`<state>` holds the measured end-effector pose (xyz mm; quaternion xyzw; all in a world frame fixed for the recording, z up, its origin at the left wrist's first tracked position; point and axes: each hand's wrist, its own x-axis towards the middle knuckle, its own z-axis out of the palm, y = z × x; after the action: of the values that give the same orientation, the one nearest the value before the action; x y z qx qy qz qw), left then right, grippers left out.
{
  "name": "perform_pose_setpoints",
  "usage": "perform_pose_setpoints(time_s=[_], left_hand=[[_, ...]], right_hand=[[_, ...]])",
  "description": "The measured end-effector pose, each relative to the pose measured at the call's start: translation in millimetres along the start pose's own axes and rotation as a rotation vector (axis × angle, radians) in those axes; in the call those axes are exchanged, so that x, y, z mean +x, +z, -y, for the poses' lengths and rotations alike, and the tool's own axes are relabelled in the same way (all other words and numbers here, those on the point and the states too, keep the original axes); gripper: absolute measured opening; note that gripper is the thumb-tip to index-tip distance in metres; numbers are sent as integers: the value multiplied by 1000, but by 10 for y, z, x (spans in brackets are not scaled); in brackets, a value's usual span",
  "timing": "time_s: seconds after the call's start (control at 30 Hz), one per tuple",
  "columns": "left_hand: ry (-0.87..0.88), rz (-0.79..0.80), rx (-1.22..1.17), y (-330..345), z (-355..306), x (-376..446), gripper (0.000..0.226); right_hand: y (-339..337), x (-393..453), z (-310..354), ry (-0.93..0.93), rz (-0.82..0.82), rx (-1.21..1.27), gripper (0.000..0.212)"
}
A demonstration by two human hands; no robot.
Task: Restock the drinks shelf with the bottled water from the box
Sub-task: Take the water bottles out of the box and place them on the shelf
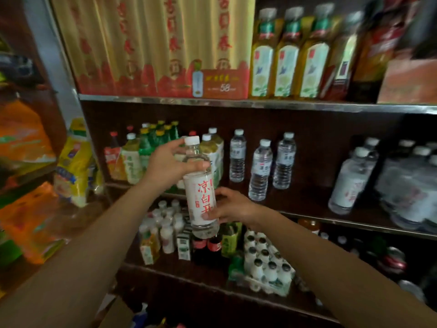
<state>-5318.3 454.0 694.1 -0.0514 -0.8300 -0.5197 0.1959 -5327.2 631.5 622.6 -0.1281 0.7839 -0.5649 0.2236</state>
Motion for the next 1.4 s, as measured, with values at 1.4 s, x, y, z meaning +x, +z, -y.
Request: perform_pose_setpoints(time_s=[1.4], left_hand=[[542,1053,489,4526,-2121,1115,36]], right_hand=[[-3302,-1248,-1678,295,-1106,-181,59]])
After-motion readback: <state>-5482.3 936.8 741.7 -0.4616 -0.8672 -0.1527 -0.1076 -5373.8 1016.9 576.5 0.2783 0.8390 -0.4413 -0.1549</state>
